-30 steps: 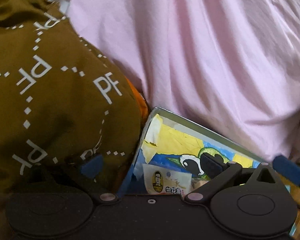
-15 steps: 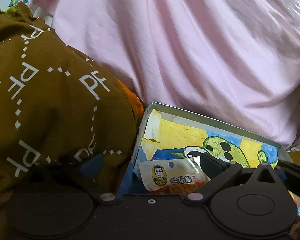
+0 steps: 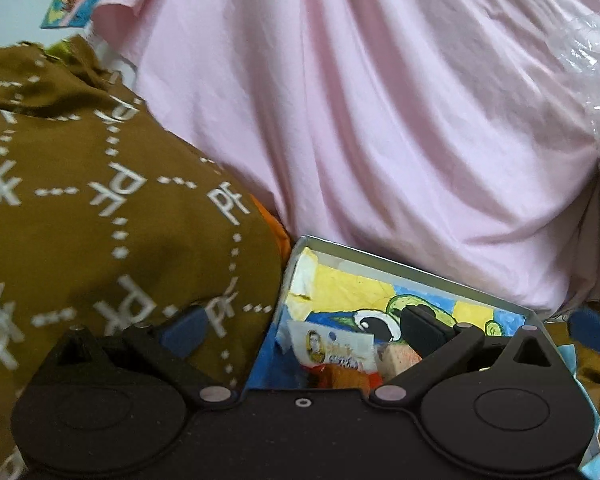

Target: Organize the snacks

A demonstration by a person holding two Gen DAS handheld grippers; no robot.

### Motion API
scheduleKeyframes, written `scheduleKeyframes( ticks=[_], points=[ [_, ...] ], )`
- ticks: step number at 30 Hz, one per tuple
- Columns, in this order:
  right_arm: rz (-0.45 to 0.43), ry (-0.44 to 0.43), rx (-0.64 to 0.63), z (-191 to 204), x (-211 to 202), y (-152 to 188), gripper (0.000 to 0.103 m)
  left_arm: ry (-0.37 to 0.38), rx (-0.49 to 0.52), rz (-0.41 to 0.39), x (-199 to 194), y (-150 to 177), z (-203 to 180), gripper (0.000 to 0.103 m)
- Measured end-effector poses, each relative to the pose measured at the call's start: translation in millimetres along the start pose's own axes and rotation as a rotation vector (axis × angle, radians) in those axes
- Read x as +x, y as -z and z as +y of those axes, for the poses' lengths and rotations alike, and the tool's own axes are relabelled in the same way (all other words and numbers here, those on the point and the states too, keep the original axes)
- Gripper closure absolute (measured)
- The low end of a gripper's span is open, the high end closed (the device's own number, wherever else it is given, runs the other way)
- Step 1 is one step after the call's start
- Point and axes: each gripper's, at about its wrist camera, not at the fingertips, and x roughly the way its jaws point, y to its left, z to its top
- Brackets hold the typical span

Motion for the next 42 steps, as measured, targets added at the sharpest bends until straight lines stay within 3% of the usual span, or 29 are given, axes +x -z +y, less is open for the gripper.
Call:
scheduleKeyframes(
  ticks=[4,14,23,30,42],
  points=[
    [0.023,0.056,0.008,16.4,-14.7,5.5,0.0,-0.021,-0.007,0.028,-27.7,5.4,1.1,0.001],
    [0.182,0.271,0.077,71.6,-84.1,10.9,0.0,-0.01,0.14,0.094,-131.2,39.8,-17.7,0.001],
    [0.266,0.346,0.112,125.8,-129.3,11.5,0.0,-0.004,0.213,0.153,-205.5,84.4,-46.8,0.001],
    [0.32,0.417,0.152,139.9,-140.4,16.6,0.0,0.017,0.296,0.179,-224.9,101.2,-61.1,0.001],
    [0.405,0.535,0.269,126.7,-141.7,39.3,0.0,0.053,0.329,0.256,-217.0,123.0,-67.8,0.001]
  ],
)
